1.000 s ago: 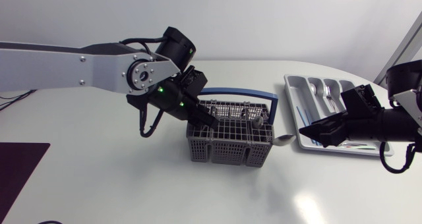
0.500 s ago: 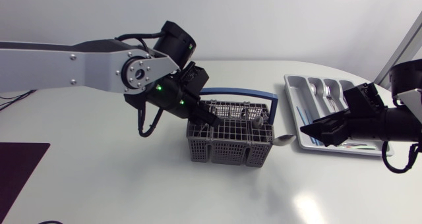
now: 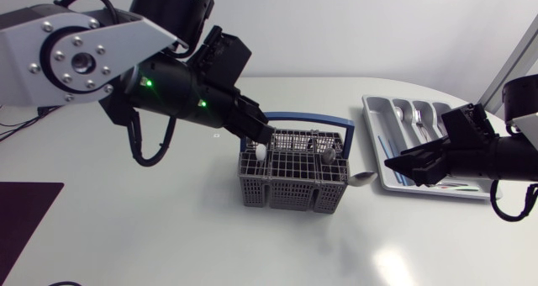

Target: Unload the cutlery basket into the drawer organizer.

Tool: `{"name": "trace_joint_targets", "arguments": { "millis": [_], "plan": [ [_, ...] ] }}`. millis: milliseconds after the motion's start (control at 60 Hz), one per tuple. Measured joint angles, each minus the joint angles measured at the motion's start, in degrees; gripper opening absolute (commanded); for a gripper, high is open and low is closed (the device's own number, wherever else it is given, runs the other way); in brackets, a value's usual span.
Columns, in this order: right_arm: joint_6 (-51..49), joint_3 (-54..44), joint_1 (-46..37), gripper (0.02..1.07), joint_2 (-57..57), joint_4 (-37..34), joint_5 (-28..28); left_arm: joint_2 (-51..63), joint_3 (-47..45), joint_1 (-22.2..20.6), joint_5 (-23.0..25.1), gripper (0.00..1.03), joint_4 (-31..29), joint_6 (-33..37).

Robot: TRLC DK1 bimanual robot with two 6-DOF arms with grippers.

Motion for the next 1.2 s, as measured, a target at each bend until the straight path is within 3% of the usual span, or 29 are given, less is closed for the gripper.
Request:
{"name": "trace_joint_targets", "arguments": {
  "millis": [317, 1200],
  "plan": [
    [-0.2, -0.79, 0.11, 0.72, -0.87, -0.7, 0.0, 4.68, -2.45, 0.63, 0.0, 0.46, -0.24, 1.05],
    [-0.66, -1.84, 0.11, 0.72, -0.9, -0.81, 0.0, 11.89, -2.36, 2.27, -4.2, 0.45, 4.5, 1.05]
  ]
}}
